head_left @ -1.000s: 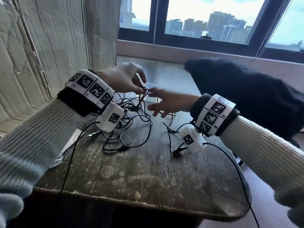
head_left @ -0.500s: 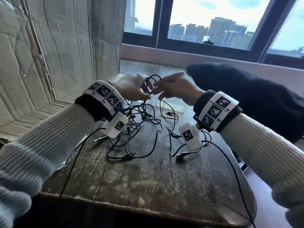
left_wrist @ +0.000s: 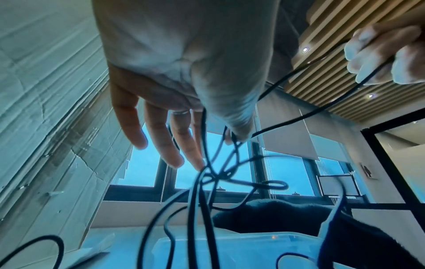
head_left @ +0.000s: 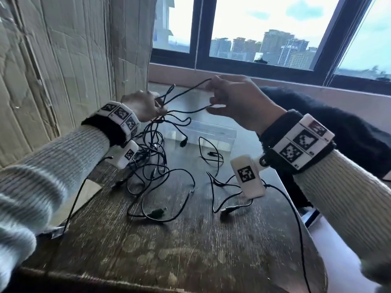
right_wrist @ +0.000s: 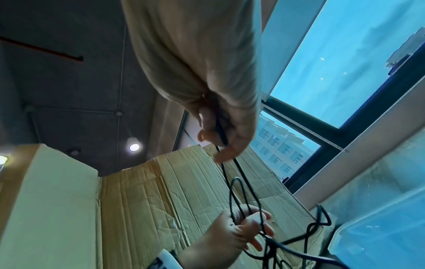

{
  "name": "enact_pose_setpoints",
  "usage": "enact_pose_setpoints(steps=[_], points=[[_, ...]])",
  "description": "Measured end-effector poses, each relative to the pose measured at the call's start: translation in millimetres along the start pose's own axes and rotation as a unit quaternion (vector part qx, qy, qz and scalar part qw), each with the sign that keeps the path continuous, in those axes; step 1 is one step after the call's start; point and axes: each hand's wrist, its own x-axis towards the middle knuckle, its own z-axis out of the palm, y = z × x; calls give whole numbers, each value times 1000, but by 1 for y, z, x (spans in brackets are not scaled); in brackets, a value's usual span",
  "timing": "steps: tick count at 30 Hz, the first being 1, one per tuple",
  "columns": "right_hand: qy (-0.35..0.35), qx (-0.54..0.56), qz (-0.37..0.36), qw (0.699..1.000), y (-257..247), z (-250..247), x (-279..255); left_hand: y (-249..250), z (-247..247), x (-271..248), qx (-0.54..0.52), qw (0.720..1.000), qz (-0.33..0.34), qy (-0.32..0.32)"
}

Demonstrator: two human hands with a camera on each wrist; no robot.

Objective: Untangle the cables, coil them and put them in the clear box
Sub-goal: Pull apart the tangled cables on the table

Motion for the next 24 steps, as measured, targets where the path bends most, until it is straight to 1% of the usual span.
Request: enact_pose_setpoints(steps=[2, 3, 4, 5, 6, 7, 8, 9, 10, 11, 12, 13, 14, 16, 18, 19, 22, 24], points=[[20, -38, -12, 999, 0, -4, -1, -3, -1, 3, -59, 998, 9, 16], [28, -59, -20, 998, -1, -5, -1, -3, -1, 4, -93, 995, 26, 24], [35, -76, -27, 996, -1, -7, 0, -3, 0, 6, -111, 991, 54, 50], [40, -86, -31, 995, -2, -8, 0, -3, 0, 8, -111, 985, 92, 96], [43, -90, -34, 994, -3, -9, -1, 0, 0, 9, -105, 971, 144, 157], [40, -89, -35, 995, -4, -8, -1, 5, -3, 8, -122, 947, 209, 209], [31, -86, -36, 995, -4, -8, -1, 15, -7, 5, -171, 919, 269, 233], [18, -82, -36, 996, -6, -7, -1, 27, -10, 0, -239, 891, 314, 224], [8, -76, -37, 996, -8, -5, 0, 39, -12, -7, -308, 869, 339, 189], [7, -68, -42, 997, -11, -3, 0, 50, -10, -14, -368, 852, 345, 143], [14, -60, -53, 997, -15, -2, 0, 58, -5, -19, -407, 844, 336, 98], [29, -49, -69, 996, -21, -3, 0, 62, 4, -23, -418, 848, 321, 58], [45, -30, -86, 995, -28, -5, -1, 62, 15, -23, -397, 863, 311, 26], [72, 63, -114, 989, -46, -15, -6, 50, 38, -20, -299, 902, 310, -14], [107, 130, -145, 975, -61, -29, -12, 30, 52, -11, -220, 929, 294, -38], [120, 138, -158, 970, -66, -37, -15, 21, 56, -6, -202, 936, 287, -34], [146, 175, -192, 955, -74, -59, -22, 3, 60, 2, -186, 934, 304, 32], [168, 203, -215, 940, -77, -76, -27, -7, 62, 6, -156, 936, 310, 64]])
